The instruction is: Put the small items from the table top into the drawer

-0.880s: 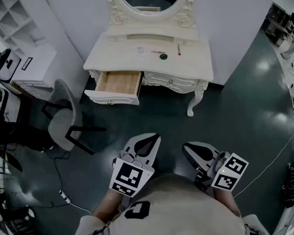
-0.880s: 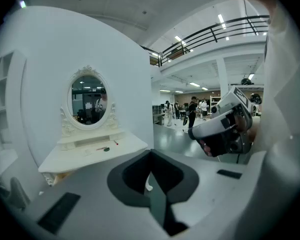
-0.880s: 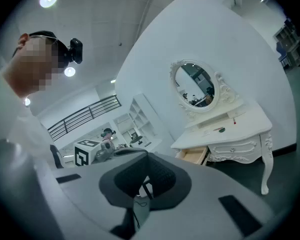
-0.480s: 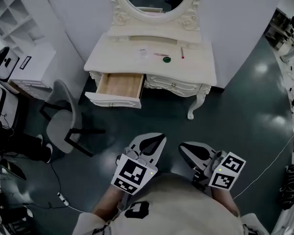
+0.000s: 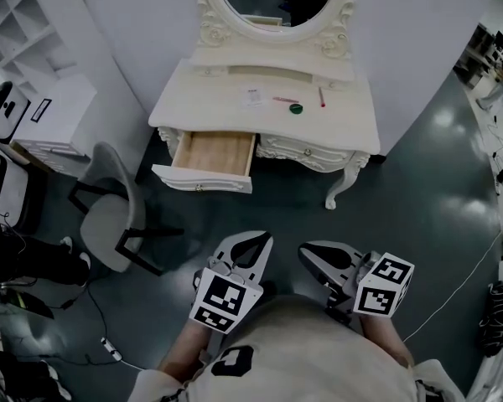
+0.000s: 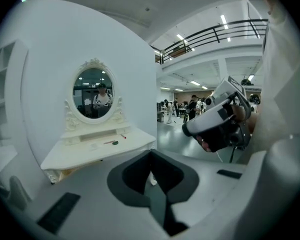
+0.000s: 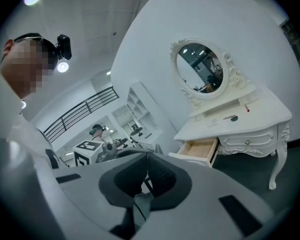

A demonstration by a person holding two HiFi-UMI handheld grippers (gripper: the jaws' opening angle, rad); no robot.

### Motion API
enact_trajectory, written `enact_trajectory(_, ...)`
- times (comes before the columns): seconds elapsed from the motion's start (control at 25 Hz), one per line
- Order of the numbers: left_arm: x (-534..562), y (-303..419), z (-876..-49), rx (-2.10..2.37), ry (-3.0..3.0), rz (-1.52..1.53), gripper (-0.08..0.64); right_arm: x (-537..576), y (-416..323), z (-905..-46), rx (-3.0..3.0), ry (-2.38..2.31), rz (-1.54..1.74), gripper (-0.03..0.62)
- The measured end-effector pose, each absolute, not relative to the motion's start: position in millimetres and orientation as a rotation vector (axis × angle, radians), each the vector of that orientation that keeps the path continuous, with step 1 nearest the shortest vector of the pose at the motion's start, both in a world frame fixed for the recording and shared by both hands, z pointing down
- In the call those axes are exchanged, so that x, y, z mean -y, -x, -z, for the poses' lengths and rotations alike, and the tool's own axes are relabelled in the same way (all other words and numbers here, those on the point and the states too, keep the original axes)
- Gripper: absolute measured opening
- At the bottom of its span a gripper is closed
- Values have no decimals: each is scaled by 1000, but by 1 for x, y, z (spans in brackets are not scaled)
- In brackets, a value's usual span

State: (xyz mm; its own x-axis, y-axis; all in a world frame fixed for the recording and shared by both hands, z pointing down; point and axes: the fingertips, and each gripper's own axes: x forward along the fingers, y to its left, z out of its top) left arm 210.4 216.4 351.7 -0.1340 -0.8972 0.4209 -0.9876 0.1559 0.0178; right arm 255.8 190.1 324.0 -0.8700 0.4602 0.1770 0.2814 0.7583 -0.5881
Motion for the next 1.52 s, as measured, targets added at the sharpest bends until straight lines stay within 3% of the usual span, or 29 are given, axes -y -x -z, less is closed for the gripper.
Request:
enact_trajectory(0.64,-226,-174,-378,2039,-1791,-425,57,-215,-217,-354,2499,558,-738,28)
enact_trajectory(1.2,-156,-147,-364,2089,-1759,-492,57,-147,-188,-345,2550,562,-507,28)
enact_trajectory(1.52,-108,-137,-356,2069,-1741,-490,57,-94,-175,-342,2584,587,-534,28)
